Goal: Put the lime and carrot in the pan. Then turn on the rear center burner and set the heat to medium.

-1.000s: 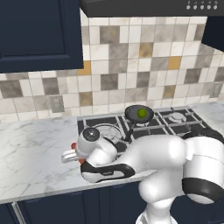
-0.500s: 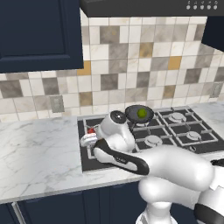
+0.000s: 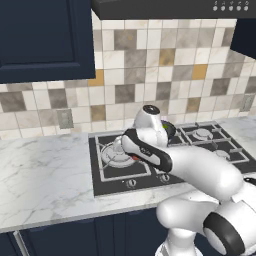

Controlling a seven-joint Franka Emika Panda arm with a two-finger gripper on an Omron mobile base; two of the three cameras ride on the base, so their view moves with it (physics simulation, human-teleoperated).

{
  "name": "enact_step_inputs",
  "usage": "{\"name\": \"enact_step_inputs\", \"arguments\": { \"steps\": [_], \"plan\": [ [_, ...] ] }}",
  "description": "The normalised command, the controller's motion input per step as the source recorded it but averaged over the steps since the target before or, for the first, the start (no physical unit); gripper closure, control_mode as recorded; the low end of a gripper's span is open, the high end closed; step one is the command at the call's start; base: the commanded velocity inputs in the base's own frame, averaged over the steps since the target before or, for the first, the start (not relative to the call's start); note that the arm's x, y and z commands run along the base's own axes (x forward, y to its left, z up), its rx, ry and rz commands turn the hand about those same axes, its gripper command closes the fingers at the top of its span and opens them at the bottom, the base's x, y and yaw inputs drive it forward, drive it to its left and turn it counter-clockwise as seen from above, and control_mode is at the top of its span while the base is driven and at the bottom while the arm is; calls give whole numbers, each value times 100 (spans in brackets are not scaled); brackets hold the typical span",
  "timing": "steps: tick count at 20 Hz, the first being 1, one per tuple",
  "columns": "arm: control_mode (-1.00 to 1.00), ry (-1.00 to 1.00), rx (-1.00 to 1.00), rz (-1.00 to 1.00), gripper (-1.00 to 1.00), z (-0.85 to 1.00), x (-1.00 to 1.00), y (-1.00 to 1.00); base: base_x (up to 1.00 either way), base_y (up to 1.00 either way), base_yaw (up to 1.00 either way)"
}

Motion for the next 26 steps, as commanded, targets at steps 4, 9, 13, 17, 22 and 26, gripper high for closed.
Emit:
{"name": "enact_step_inputs", "arguments": {
  "steps": [4, 9, 13, 17, 22, 26],
  "plan": [
    [-100, 22, -17, -17, 100, 35, 25, -88, 0, 0, 0],
    [-100, 11, -9, -15, 100, -7, 25, -64, 0, 0, 0],
    [-100, -1, 0, 0, 100, -26, 29, -11, 0, 0, 0],
    [-100, 0, 0, 0, 100, -13, 53, -25, 0, 0, 0],
    [-100, -1, 0, 0, 100, -10, 46, -42, 0, 0, 0],
    [-100, -1, 0, 0, 100, 0, 30, -29, 0, 0, 0]
  ]
}}
